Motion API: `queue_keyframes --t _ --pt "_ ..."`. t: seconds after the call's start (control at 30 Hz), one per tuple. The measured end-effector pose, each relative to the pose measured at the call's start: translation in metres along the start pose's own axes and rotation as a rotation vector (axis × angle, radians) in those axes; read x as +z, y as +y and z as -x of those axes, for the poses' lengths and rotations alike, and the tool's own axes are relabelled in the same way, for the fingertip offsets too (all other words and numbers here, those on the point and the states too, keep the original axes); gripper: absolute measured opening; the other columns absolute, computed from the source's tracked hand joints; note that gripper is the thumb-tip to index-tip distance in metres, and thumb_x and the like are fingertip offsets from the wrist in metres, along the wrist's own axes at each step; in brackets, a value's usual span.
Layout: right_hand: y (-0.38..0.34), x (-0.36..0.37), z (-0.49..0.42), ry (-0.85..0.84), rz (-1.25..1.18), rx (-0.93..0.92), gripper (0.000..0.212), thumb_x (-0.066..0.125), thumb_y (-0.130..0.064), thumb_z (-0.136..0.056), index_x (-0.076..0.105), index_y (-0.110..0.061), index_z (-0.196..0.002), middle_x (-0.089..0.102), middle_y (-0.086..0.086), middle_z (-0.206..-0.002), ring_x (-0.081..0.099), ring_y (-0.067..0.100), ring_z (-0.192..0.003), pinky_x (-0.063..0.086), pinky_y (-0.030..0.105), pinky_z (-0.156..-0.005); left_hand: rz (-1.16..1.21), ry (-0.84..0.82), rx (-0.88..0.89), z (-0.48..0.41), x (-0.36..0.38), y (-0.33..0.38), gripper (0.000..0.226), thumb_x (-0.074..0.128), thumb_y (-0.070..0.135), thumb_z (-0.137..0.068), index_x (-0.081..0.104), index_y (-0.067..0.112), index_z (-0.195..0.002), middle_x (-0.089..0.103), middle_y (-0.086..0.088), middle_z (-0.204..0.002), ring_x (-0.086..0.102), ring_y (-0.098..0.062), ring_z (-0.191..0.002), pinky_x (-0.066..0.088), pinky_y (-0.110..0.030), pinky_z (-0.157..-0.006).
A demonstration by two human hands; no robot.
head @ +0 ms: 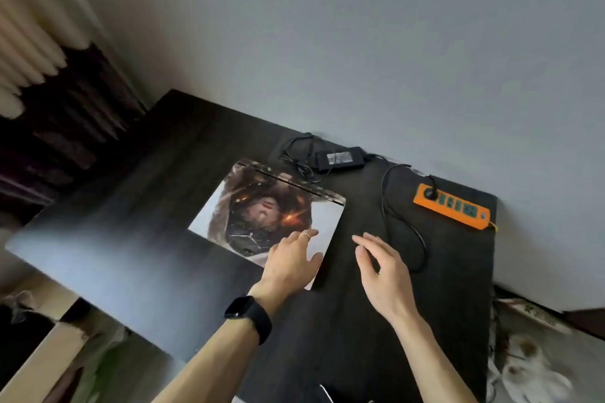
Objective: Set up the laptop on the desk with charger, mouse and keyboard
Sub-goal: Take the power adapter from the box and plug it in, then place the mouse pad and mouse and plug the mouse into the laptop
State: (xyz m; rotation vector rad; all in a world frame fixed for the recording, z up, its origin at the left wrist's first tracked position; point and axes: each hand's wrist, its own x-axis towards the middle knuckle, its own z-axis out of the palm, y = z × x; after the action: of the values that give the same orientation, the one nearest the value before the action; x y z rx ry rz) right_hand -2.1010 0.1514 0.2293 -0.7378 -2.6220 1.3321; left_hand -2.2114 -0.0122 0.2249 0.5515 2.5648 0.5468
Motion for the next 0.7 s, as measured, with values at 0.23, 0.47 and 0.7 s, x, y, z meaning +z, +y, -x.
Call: queue_keyframes --t 0.23,0.47,0.7 --pt "-0.138 0.112 0.111 -0.194 0.007 -0.413 0.026 0.062 -0.028 -0.097 0.072 -0.028 -0.12 0.064 -0.016 -0.127 0.053 0.004 -0.125 0.038 0.019 -0.106 0.121 0.297 -0.197 0.179 -0.051 -0.133 0.047 0.051 0.041 -0.092 0.05 0.033 -0.137 0.057 0.002 -0.136 0.053 -0.021 -0.126 0.042 -0.04 -0.106" --pt "-0.225 0.228 0.266 -0.472 -0.029 -0.622 0.025 0.067 -0.023 -0.093 0.074 -0.03 -0.116 0.065 -0.021 -0.12 0.047 -0.015 -0.113 0.037 0.019 -0.104 0.195 0.488 -0.501 0.391 -0.05 -0.275 0.044 0.051 0.043 -0.092 0.053 0.031 -0.134 0.058 0.003 -0.133 0.054 -0.021 -0.123 0.045 -0.038 -0.101" --pt "-0.283 0.305 0.353 -0.741 0.015 -0.727 0.026 0.064 -0.026 -0.094 0.071 -0.035 -0.118 0.065 -0.021 -0.119 0.056 0.001 -0.119 0.041 0.024 -0.106 0.306 0.693 -0.742 0.524 -0.055 -0.354 0.037 0.054 0.041 -0.091 0.059 0.032 -0.127 0.062 0.006 -0.127 0.056 -0.016 -0.119 0.046 -0.035 -0.1"
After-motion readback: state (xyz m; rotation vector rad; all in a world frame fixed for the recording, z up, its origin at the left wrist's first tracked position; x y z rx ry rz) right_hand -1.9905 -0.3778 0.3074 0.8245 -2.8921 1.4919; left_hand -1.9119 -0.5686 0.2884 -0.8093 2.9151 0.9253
